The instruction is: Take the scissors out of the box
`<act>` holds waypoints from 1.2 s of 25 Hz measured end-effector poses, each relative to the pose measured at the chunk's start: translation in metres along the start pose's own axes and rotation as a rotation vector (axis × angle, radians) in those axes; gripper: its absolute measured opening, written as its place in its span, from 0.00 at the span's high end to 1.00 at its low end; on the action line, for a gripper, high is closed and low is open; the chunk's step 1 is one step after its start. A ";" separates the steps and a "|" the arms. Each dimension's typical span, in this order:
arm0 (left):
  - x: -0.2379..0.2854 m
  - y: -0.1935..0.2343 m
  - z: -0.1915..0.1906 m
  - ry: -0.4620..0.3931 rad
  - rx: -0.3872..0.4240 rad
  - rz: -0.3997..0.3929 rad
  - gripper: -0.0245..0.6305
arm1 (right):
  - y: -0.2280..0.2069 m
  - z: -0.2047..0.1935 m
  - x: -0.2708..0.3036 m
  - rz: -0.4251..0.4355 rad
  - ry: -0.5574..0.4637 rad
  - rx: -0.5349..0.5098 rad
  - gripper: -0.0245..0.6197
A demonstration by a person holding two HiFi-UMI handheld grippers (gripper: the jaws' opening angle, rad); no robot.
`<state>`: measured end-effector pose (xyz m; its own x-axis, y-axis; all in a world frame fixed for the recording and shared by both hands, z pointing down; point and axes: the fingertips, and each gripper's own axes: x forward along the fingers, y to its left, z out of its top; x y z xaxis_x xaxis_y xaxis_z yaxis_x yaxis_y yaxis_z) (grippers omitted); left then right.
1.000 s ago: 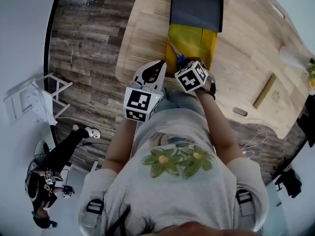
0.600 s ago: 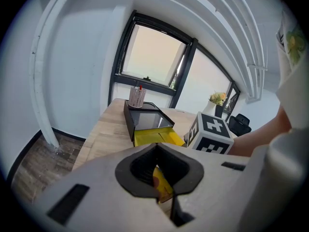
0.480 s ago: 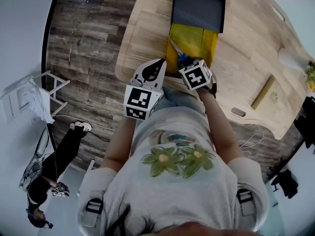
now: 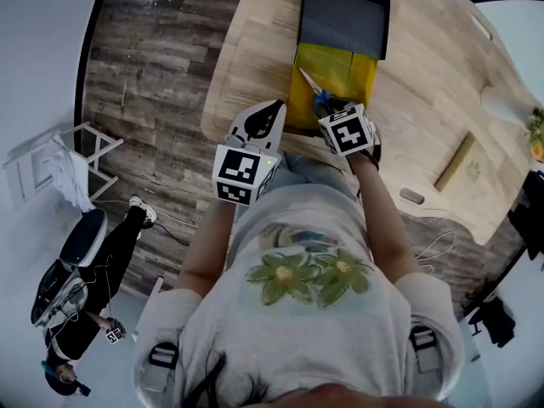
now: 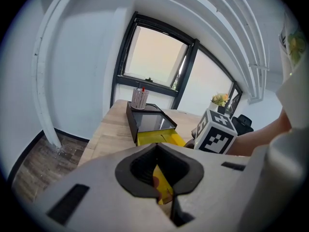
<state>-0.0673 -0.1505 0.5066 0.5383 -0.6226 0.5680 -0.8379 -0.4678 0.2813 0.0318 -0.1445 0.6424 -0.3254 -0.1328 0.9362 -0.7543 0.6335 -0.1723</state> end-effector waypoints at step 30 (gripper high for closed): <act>0.001 -0.009 0.022 -0.004 0.051 -0.011 0.95 | -0.013 0.025 -0.065 0.006 -0.188 0.031 0.83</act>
<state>-0.0573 -0.1603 0.4877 0.5481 -0.6194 0.5620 -0.8261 -0.5060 0.2480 0.0482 -0.1629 0.5766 -0.4285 -0.2714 0.8618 -0.7686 0.6110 -0.1897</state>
